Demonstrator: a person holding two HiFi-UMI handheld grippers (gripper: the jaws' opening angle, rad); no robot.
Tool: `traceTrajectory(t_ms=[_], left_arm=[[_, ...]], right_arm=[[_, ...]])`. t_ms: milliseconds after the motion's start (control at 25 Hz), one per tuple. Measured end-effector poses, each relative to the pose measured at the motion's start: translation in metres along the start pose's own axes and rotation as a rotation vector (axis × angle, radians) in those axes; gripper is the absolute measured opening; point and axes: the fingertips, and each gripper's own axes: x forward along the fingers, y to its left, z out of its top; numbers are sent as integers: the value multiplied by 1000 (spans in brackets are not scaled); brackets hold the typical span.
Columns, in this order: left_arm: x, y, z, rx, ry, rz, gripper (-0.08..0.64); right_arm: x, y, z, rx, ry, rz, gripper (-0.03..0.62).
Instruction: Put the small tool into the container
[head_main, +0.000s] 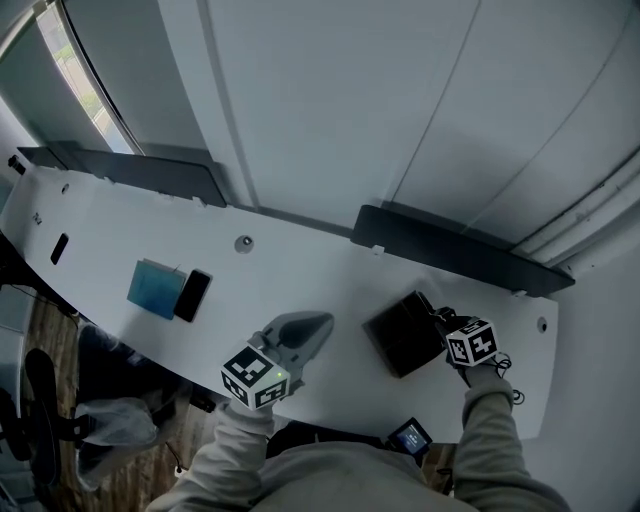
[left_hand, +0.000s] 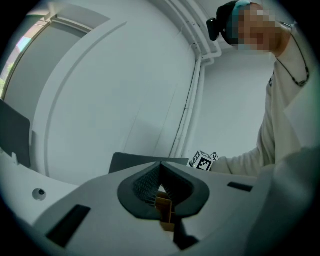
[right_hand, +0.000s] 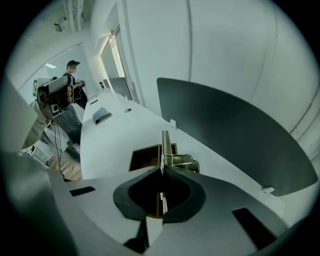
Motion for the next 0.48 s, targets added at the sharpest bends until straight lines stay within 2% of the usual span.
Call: traceTrajectory(t_ms=[480], left_arm=[[-8, 8, -11, -13, 21, 38, -3]], right_arm=[[28, -6, -12, -17, 77, 21, 21]])
